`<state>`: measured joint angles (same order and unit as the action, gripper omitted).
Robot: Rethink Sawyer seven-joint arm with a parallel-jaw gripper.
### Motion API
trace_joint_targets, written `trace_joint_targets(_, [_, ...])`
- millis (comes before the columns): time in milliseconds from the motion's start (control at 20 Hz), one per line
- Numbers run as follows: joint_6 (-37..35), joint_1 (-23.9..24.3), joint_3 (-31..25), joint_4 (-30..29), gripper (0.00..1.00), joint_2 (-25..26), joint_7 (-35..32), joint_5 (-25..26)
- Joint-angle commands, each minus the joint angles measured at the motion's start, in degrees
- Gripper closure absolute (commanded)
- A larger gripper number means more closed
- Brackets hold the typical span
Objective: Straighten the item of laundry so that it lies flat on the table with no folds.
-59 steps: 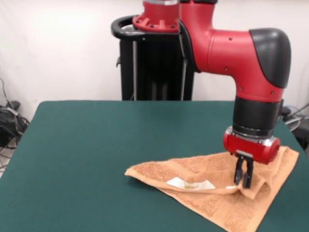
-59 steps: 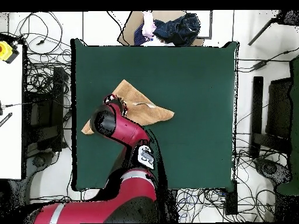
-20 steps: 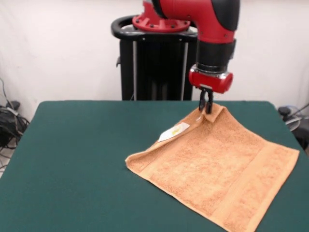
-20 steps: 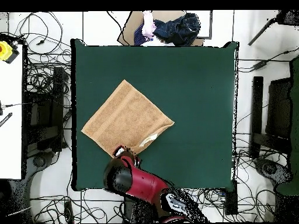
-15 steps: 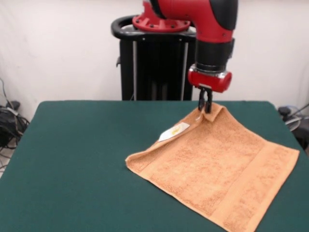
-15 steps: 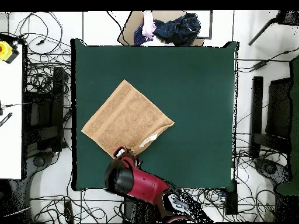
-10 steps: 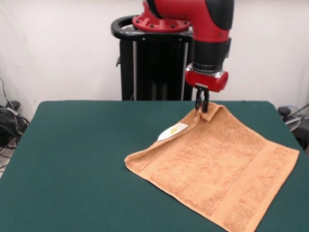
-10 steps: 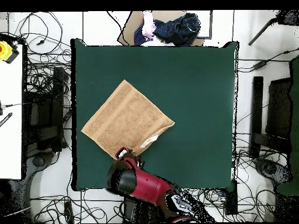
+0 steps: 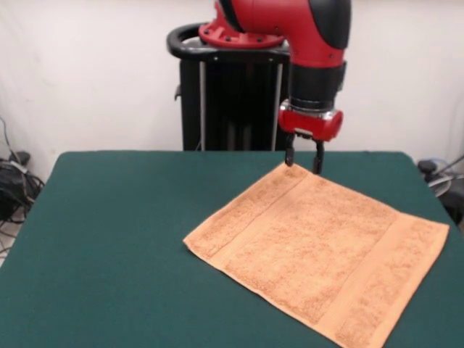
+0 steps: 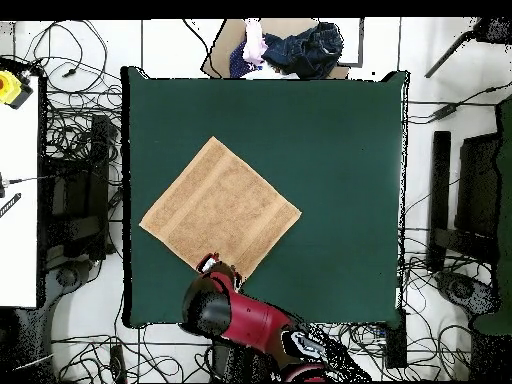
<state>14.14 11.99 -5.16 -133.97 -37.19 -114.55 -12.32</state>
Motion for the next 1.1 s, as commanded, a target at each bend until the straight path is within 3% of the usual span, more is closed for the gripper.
trace_joint_targets(50, [3.0, 0.4, -4.4, 0.0, 0.0, 2.8, -15.4, 0.0])
trace_joint_targets(1100, [-1.1, -0.9, -3.3, 0.5, 0.0, -0.6, -14.0, -2.2])
